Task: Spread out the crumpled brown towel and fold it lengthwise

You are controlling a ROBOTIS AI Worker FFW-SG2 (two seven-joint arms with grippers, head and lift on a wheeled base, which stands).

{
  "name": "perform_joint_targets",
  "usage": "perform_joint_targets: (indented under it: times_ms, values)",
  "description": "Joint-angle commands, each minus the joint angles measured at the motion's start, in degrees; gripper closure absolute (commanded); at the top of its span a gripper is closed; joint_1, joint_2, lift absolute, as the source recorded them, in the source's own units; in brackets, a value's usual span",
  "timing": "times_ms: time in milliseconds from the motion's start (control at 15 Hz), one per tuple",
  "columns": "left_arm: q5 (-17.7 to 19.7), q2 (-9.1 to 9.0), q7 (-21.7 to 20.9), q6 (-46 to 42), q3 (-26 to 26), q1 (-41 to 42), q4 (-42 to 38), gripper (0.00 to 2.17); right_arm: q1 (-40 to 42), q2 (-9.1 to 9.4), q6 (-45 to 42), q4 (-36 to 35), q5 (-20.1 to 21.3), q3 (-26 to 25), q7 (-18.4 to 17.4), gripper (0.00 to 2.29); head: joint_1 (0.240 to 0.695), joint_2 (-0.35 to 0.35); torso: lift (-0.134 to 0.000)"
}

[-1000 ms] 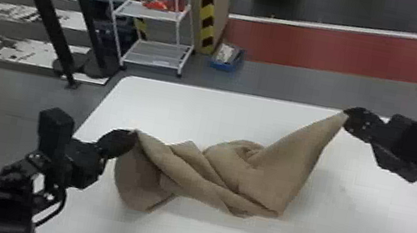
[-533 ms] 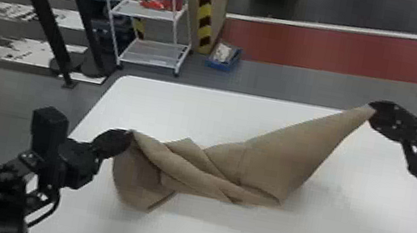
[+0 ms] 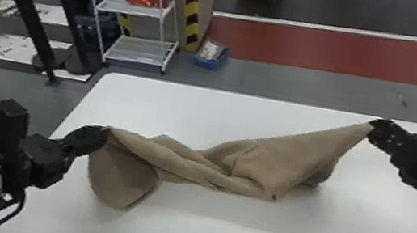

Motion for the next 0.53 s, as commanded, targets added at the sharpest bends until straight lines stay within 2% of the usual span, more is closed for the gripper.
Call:
perform_joint_targets:
  times_ms: [0, 133, 267, 333, 467]
  values:
    - [-0.1, 0.0, 0.4, 1.3, 0.5, 0.2, 0.0, 2.0, -3.2, 1.33, 6.0, 4.7, 2.8, 1.1, 1.8, 2.26, 0.695, 0.151, -0.123]
    - [0.0, 0.0, 0.3, 2.9, 1.7, -0.2, -0.1, 2.01, -4.4, 1.25, 9.0, 4.9, 2.8, -0.2, 5.9, 2.26, 0.695, 0.139, -0.123]
    - [0.3, 0.09, -0.1, 3.2, 3.6, -0.5, -0.7, 2.0, -5.1, 0.89, 12.0, 4.9, 4.5, -1.5, 6.2, 2.26, 0.695, 0.13, -0.123]
    - [0.8, 0.09, -0.7, 3.7, 4.5, -0.6, -1.1, 2.0, -5.1, 0.45, 13.3, 4.9, 6.6, -1.6, 6.5, 2.26, 0.695, 0.124, -0.123]
    - [1.3, 0.09, -1.7, 4.6, 5.1, -0.6, -2.5, 2.01, -3.4, -0.16, 9.9, 4.9, 10.3, -1.6, 8.0, 2.26, 0.695, 0.11, -0.123]
